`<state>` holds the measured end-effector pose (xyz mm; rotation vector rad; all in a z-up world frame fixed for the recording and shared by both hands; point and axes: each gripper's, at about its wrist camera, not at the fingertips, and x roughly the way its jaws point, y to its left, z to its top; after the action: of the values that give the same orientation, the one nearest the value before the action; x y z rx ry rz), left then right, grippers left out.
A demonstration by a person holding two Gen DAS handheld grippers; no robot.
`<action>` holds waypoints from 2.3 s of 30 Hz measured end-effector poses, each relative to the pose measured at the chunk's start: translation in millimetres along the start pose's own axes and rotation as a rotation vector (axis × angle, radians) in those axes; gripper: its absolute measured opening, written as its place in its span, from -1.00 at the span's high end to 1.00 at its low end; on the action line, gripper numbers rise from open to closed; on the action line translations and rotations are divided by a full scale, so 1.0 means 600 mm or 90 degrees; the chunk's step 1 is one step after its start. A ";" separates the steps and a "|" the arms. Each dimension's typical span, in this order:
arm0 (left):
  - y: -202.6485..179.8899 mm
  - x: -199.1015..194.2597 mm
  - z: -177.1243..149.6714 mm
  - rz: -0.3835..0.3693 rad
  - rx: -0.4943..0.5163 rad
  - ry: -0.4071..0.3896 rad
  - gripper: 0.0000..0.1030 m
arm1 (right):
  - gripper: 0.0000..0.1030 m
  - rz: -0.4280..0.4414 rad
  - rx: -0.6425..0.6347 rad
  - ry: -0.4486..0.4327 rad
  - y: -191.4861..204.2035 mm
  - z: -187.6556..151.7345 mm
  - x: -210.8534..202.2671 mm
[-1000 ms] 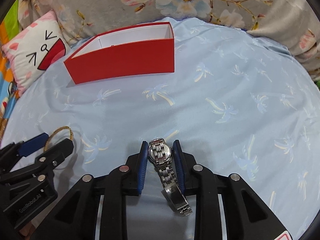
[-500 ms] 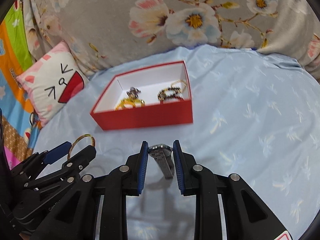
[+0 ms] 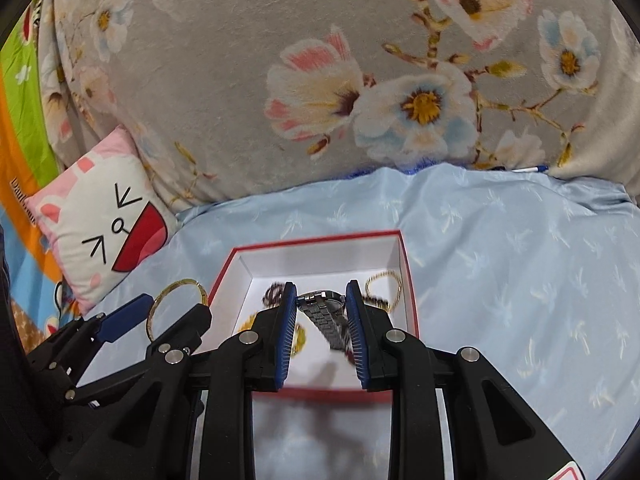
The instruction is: Organize jewelry
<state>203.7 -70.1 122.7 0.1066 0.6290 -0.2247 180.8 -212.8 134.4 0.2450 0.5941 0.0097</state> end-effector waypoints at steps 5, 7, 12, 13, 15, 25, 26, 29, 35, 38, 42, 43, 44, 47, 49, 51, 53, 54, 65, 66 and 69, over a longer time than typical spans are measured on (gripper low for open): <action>0.004 0.065 0.023 0.012 0.003 0.011 -0.11 | 0.53 -0.008 -0.003 0.014 -0.006 0.024 0.065; 0.008 0.089 0.024 0.017 0.001 0.022 -0.11 | 0.53 -0.010 -0.002 0.023 -0.010 0.025 0.089; 0.016 0.136 0.021 0.027 -0.005 0.044 -0.11 | 0.53 -0.023 -0.002 0.045 -0.018 0.018 0.138; 0.018 0.143 0.020 0.027 -0.007 0.047 -0.11 | 0.53 -0.023 0.001 0.050 -0.021 0.015 0.147; 0.018 0.151 0.018 0.025 -0.009 0.050 -0.11 | 0.53 -0.022 0.009 0.057 -0.028 0.011 0.159; 0.006 0.180 0.011 0.027 0.002 0.061 -0.11 | 0.52 -0.019 0.017 0.079 -0.038 -0.005 0.193; 0.006 0.181 0.010 0.027 0.002 0.063 -0.11 | 0.52 -0.020 0.015 0.080 -0.038 -0.006 0.194; 0.005 0.187 0.008 0.027 0.003 0.068 -0.11 | 0.52 -0.022 0.014 0.083 -0.038 -0.007 0.196; 0.005 0.182 0.008 0.038 0.002 0.063 -0.30 | 0.49 -0.020 0.022 0.072 -0.043 -0.005 0.188; 0.012 0.172 0.010 0.042 -0.007 0.060 -0.41 | 0.34 -0.025 0.026 0.065 -0.049 -0.005 0.178; 0.018 0.153 0.006 0.045 -0.015 0.054 -0.41 | 0.20 -0.034 0.035 0.055 -0.057 -0.013 0.156; 0.018 0.148 0.004 0.047 -0.014 0.053 -0.41 | 0.17 -0.037 0.035 0.055 -0.057 -0.016 0.151; 0.018 0.142 0.001 0.049 -0.013 0.051 -0.42 | 0.14 -0.042 0.034 0.053 -0.056 -0.019 0.144; 0.013 0.125 -0.009 0.055 -0.009 0.049 -0.45 | -0.04 -0.057 0.026 0.045 -0.052 -0.030 0.123; 0.010 0.113 -0.016 0.061 -0.008 0.047 -0.45 | -0.11 -0.063 0.020 0.044 -0.047 -0.035 0.113; 0.009 0.104 -0.021 0.064 -0.010 0.047 -0.45 | -0.13 -0.075 0.012 0.043 -0.043 -0.040 0.102; 0.011 0.094 -0.026 0.063 -0.018 0.050 -0.46 | -0.19 -0.081 0.011 0.043 -0.043 -0.045 0.090; 0.012 0.089 -0.028 0.063 -0.022 0.050 -0.46 | -0.23 -0.082 0.013 0.042 -0.043 -0.047 0.084; 0.016 0.040 -0.063 0.086 -0.042 0.049 -0.72 | -0.40 -0.125 0.002 0.029 -0.034 -0.083 0.029; 0.017 0.037 -0.066 0.085 -0.045 0.052 -0.73 | -0.42 -0.131 -0.003 0.025 -0.033 -0.085 0.024; 0.021 0.031 -0.077 0.085 -0.054 0.057 -0.76 | -0.47 -0.142 -0.016 0.016 -0.029 -0.092 0.012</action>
<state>194.9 -53.7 75.2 0.0763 0.7164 -0.0642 155.1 -216.8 81.8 0.1529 0.6437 -0.1949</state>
